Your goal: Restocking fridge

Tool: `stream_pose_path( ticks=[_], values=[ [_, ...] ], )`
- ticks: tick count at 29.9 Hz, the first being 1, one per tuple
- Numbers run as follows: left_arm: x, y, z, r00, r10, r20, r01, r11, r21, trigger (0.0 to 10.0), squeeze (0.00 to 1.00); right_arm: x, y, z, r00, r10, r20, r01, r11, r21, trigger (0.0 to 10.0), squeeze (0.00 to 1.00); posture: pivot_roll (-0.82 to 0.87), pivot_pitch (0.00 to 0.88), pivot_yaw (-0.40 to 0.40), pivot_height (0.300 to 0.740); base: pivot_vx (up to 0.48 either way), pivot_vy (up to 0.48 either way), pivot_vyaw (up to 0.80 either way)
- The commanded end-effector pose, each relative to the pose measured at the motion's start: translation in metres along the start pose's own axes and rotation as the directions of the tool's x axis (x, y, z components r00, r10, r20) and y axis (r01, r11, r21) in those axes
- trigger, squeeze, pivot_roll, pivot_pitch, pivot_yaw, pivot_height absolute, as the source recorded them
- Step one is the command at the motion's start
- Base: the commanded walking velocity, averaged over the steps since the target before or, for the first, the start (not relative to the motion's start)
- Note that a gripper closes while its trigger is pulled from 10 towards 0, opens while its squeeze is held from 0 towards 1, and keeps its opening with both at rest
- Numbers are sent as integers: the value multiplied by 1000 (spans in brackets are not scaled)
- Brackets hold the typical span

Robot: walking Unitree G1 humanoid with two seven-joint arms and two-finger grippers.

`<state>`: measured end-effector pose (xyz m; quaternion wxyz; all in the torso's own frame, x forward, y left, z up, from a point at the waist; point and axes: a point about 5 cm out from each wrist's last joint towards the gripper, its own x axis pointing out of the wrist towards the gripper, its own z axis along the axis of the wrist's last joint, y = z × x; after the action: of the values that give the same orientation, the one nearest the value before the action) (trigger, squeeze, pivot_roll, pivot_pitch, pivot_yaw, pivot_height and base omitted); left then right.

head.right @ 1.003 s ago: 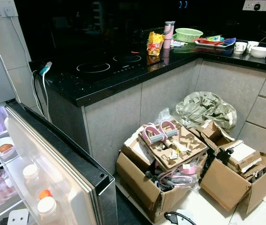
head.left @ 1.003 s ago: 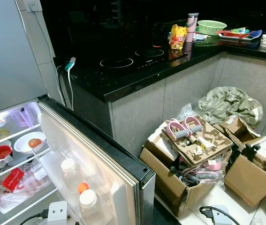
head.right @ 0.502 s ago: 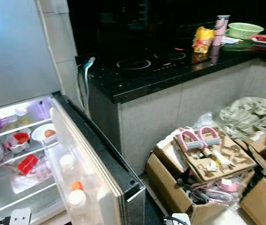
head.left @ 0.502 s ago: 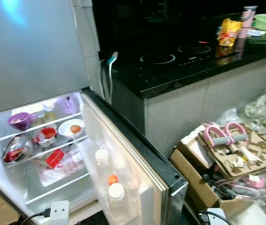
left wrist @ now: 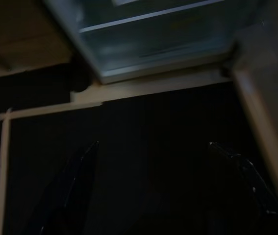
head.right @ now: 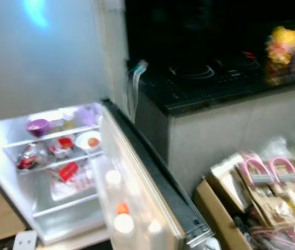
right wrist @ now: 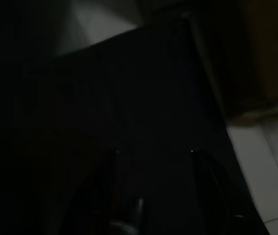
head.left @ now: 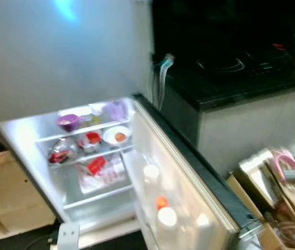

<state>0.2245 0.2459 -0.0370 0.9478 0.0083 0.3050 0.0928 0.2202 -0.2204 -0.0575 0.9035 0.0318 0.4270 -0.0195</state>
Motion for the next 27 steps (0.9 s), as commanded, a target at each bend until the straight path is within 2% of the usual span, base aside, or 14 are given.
stream_pose_path(
  ticks=[1,2,12,27],
  values=[
    [-2,2,-5,1000,1,-19,-1,1000,12,10000,0,0,5,-9,1000,13,-17,-13,1000,12,10000,0,-6,86,53,740,0,0,631],
    [-1,1,-3,1000,-4,-17,4,1000,11,10000,0,-1,0,-11,999,-28,-31,29,999,35,10000,0,-4,86,53,740,0,0,0],
    [0,0,-3,1000,-15,-24,16,1000,13,10000,0,-3,-6,-15,997,-60,-52,62,997,34,10000,0,-5,86,55,740,0,0,0],
    [-1,2,-5,999,-2,-37,2,1000,-2,10000,0,-2,-5,-16,997,-57,-53,60,997,47,10000,0,-3,90,53,740,0,0,0]
  ],
)
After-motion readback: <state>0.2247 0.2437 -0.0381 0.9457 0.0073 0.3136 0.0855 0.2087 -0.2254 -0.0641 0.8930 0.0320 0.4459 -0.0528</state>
